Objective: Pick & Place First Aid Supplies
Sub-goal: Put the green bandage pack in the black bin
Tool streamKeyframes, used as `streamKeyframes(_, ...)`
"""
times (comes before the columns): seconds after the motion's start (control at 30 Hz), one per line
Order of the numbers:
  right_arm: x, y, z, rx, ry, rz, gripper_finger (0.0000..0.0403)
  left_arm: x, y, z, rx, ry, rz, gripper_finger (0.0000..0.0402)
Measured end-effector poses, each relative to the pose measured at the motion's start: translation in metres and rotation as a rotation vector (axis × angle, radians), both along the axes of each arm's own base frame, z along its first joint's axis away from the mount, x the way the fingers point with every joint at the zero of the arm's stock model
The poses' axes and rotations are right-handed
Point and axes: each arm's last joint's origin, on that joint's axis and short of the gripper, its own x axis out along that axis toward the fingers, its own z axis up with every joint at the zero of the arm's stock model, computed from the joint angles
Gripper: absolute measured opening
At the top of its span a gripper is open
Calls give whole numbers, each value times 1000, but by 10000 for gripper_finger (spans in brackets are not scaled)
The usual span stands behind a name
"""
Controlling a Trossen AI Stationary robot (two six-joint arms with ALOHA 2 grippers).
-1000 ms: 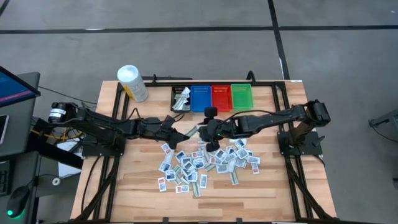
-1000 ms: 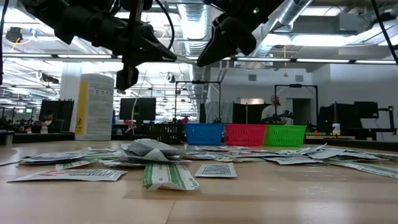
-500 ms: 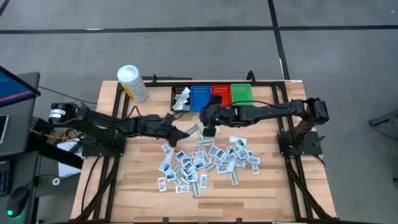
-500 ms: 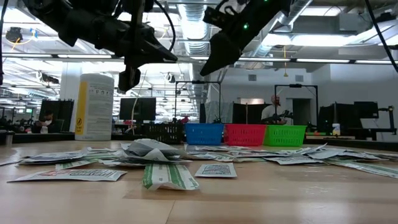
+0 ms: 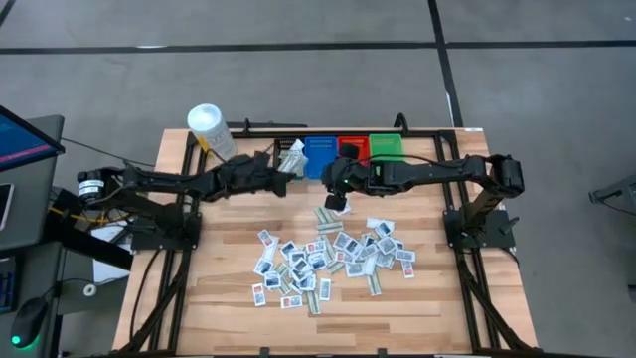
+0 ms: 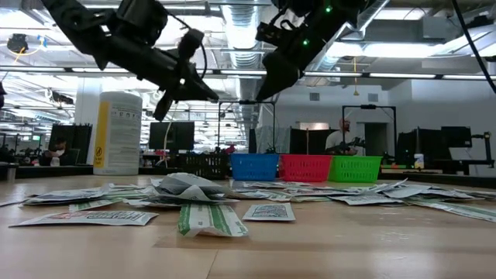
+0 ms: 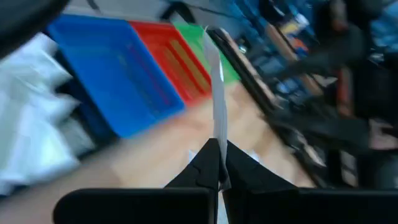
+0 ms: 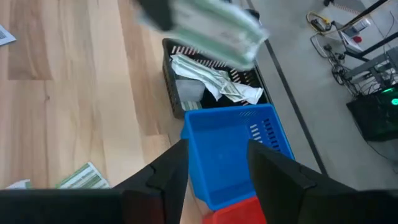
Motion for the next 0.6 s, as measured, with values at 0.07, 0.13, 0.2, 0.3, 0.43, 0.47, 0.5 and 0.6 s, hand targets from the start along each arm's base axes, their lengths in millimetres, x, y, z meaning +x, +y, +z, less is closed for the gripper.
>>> streamKeyframes(0.07, -1, 0, -2, 1, 7, -1, 154, -5, 12, -2, 23, 41, 47, 5)
streamKeyframes(0.13, -1, -1, -3, 5, 11, -7, 153, -12, 24, -7, 16, 93, 94, 5)
streamKeyframes(0.2, -1, -2, -3, 12, 3, -13, 152, -17, 35, -13, -8, 138, 131, 5)
streamKeyframes(0.3, -1, -4, -3, 32, -3, -12, 153, -21, 50, -23, -61, 165, 132, 11)
streamKeyframes(0.43, -1, -6, -3, 50, -7, 1, 154, -23, 65, -42, -158, 194, 118, 16)
streamKeyframes(0.47, -1, -5, -3, 56, -8, 6, 154, -23, 68, -48, -179, 205, 111, 16)
streamKeyframes(0.5, -1, -5, -3, 58, -8, 9, 154, -23, 70, -52, -200, 211, 110, 16)
streamKeyframes(0.6, -1, -5, -3, 62, -9, 13, 151, -23, 74, -63, -254, 223, 139, 17)
